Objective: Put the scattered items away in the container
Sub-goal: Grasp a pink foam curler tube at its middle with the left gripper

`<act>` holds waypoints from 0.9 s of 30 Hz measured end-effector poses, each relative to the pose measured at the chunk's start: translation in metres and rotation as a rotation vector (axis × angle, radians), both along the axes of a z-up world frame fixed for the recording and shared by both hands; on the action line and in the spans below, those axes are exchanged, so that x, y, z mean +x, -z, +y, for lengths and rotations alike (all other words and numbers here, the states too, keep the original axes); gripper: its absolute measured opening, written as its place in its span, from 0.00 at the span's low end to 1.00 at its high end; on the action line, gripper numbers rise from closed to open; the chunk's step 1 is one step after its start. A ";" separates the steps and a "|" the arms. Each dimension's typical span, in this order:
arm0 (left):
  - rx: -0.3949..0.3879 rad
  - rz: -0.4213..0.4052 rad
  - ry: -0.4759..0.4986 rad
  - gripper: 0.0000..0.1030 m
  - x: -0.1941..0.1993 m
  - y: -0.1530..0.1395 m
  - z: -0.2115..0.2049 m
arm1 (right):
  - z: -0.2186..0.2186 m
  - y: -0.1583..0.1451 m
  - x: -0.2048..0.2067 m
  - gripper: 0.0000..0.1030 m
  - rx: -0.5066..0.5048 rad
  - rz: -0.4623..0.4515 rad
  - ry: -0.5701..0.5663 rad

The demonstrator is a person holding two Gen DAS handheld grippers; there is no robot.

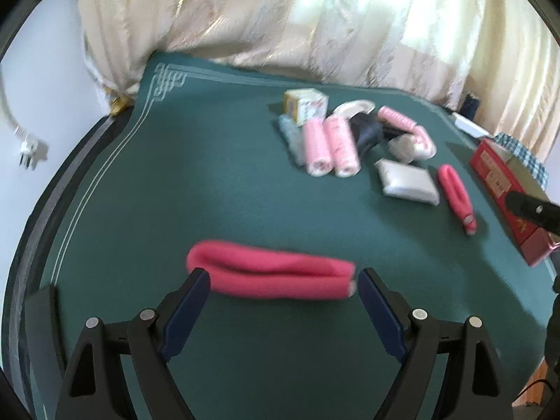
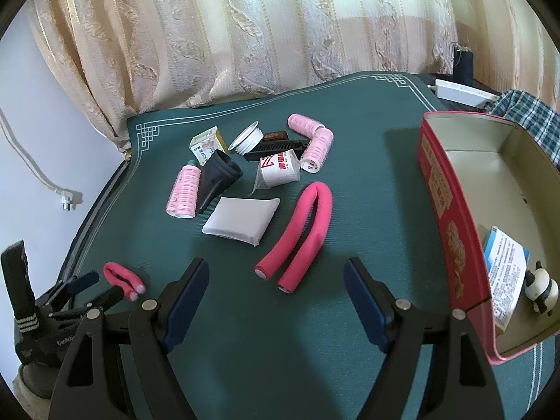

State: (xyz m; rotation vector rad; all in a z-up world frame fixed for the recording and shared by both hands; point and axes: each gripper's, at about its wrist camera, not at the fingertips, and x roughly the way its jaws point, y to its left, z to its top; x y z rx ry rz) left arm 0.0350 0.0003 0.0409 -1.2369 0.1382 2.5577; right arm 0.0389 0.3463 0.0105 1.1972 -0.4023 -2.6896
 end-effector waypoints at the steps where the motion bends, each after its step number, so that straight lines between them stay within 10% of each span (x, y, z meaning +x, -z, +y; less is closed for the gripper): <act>1: 0.004 -0.009 -0.010 0.85 0.001 0.002 -0.003 | 0.000 0.001 0.000 0.80 -0.002 -0.003 0.001; 27: -0.168 0.000 0.094 0.85 -0.044 0.022 -0.009 | -0.003 0.014 -0.006 0.80 -0.006 -0.041 0.000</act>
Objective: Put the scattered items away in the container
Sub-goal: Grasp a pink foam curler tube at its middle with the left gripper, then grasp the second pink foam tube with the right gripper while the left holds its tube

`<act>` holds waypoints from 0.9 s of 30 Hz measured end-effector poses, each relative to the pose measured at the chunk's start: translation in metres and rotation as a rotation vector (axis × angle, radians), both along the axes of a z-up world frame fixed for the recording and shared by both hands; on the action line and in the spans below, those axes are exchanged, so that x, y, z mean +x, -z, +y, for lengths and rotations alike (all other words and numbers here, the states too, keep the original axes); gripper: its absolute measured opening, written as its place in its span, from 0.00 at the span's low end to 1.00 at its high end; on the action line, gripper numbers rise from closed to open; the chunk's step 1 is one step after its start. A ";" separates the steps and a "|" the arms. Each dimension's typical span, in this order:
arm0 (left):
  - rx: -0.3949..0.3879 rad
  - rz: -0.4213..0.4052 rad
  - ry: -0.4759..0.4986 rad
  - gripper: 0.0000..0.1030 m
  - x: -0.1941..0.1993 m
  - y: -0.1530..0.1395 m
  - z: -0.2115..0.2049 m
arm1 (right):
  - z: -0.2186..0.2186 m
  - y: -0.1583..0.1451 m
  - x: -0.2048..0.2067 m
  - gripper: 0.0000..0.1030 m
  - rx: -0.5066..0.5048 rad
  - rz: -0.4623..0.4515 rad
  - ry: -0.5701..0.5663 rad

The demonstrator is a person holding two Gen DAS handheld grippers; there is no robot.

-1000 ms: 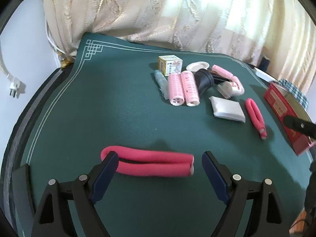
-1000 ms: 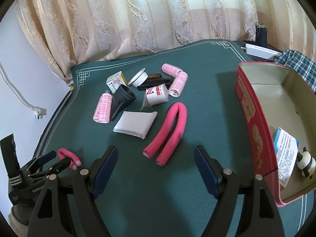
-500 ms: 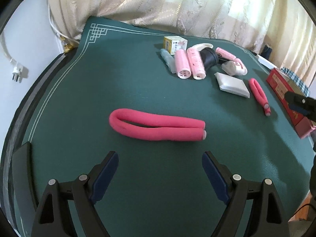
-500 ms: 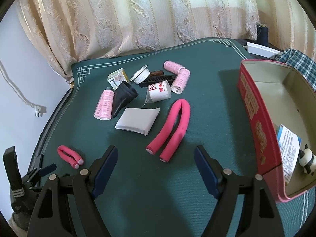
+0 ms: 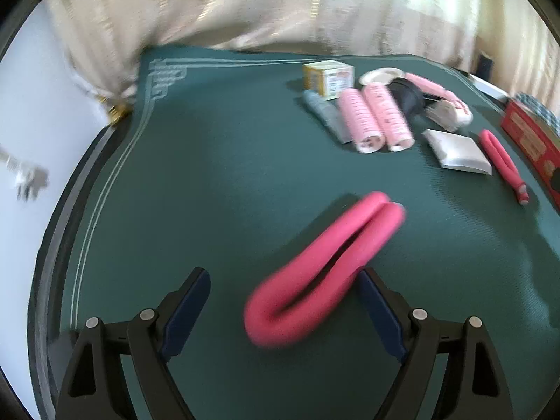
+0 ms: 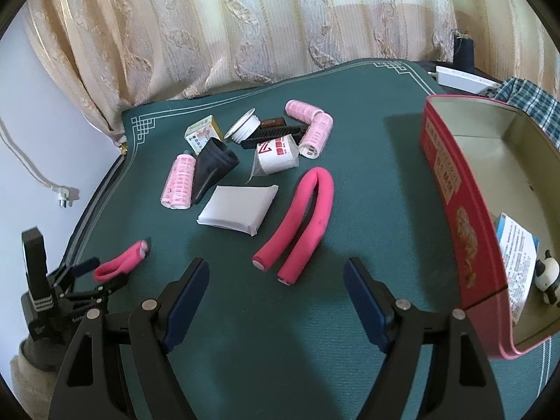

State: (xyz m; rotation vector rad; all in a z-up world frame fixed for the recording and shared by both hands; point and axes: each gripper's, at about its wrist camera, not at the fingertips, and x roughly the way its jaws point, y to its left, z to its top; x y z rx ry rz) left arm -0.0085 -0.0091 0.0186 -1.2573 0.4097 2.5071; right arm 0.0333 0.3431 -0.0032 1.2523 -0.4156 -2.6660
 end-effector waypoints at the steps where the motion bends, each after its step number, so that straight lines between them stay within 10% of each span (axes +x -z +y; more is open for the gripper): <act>1: -0.002 0.001 0.023 0.85 -0.002 0.001 0.005 | 0.000 0.000 0.000 0.80 0.001 -0.001 0.002; 6: 0.037 -0.014 0.042 0.85 -0.006 0.004 0.018 | 0.003 0.003 -0.004 0.80 0.004 -0.011 0.015; 13: 0.128 -0.041 0.056 0.35 -0.001 0.003 0.021 | -0.005 0.008 -0.010 0.80 0.014 -0.023 0.002; 27: 0.293 -0.025 0.080 0.33 0.024 -0.019 0.041 | -0.011 0.015 -0.048 0.80 0.119 -0.058 0.037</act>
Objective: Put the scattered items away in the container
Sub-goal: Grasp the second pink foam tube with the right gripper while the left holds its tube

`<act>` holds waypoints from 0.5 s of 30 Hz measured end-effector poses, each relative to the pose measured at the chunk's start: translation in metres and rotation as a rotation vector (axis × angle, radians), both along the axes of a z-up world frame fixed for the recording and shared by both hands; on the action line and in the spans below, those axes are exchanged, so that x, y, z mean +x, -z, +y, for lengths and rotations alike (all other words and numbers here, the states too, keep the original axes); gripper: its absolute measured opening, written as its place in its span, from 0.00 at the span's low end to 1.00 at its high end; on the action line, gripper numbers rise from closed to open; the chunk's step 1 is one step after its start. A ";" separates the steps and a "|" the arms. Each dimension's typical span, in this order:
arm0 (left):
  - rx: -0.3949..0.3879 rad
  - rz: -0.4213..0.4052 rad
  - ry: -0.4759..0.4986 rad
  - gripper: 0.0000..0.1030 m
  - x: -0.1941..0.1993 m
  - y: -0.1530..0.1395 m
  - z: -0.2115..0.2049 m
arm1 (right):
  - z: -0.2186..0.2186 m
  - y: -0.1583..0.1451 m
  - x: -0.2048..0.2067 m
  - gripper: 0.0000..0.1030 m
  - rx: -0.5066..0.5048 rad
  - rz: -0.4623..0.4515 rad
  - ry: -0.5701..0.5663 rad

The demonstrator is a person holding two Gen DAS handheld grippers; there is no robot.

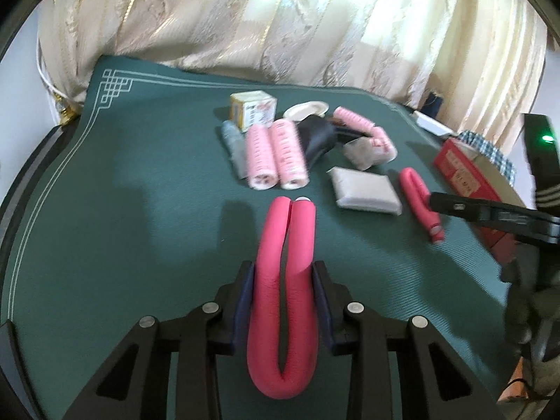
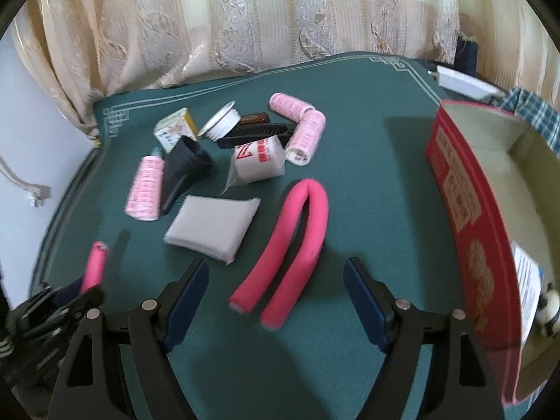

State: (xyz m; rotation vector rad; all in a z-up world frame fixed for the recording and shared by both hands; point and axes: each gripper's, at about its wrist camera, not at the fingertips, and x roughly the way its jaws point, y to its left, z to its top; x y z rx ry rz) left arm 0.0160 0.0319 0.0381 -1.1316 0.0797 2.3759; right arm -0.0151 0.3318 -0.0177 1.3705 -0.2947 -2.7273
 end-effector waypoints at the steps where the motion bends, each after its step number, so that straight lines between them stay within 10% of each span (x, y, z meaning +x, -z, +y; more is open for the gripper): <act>1: 0.008 0.003 0.004 0.33 0.001 -0.002 0.002 | -0.001 0.002 -0.004 0.80 0.017 -0.002 0.001; 12: 0.033 -0.017 0.027 0.33 0.000 0.003 0.012 | -0.011 0.026 -0.031 0.78 0.193 -0.049 0.006; 15: 0.042 -0.017 0.021 0.33 0.000 0.002 0.012 | -0.010 0.025 -0.028 0.61 0.200 -0.032 0.008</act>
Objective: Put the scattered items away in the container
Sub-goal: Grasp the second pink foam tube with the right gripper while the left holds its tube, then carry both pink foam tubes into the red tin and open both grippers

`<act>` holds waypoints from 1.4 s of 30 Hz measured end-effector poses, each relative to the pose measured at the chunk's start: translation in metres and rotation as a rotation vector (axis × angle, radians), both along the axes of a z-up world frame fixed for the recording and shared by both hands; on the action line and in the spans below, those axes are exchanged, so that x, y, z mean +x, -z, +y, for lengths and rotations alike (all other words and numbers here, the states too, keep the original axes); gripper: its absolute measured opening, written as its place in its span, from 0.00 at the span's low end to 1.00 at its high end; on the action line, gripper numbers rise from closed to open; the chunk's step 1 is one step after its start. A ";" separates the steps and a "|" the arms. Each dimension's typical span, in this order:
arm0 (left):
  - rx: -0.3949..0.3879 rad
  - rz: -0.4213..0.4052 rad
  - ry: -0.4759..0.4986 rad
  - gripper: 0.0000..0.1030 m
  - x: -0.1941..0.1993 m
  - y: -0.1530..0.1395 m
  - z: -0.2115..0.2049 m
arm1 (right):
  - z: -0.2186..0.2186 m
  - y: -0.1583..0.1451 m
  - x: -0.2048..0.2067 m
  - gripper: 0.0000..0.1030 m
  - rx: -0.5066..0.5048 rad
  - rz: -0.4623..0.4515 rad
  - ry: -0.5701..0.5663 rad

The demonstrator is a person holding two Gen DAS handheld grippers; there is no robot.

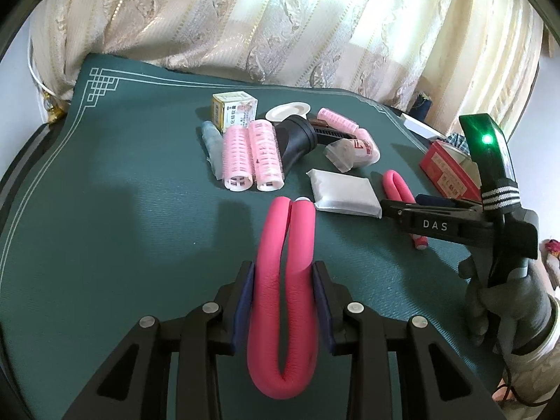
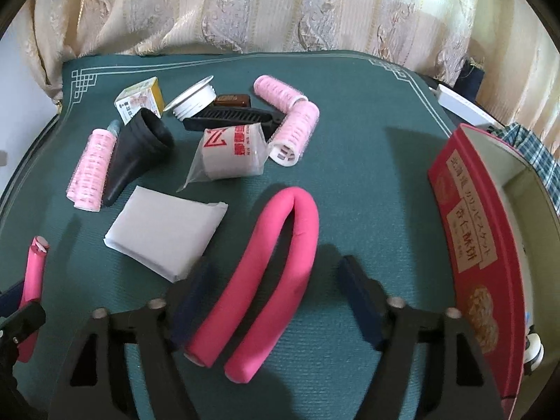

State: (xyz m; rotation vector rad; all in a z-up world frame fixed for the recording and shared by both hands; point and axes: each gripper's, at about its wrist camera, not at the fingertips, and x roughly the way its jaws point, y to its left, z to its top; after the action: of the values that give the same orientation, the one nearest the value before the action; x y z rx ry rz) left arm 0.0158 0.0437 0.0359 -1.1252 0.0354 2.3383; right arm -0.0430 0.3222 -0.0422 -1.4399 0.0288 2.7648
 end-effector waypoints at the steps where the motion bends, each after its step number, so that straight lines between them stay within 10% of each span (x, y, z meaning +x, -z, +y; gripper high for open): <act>1: 0.002 0.000 -0.001 0.33 0.000 0.000 0.000 | 0.000 0.000 0.001 0.57 0.001 0.004 0.000; 6: 0.008 -0.003 0.005 0.33 0.005 -0.001 0.004 | 0.002 -0.003 0.006 0.39 -0.017 0.017 -0.016; 26: 0.012 0.052 0.081 0.33 0.033 -0.032 0.051 | 0.045 -0.065 0.069 0.38 -0.173 0.209 -0.005; 42: 0.004 0.100 0.223 0.34 0.061 -0.056 0.131 | 0.165 -0.080 0.122 0.38 -0.179 0.279 0.237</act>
State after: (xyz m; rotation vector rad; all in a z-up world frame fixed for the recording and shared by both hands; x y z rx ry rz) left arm 0.0773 0.1743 0.0921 -0.9489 0.1831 2.1913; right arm 0.0790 0.4875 0.0379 -0.9892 0.4317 2.7924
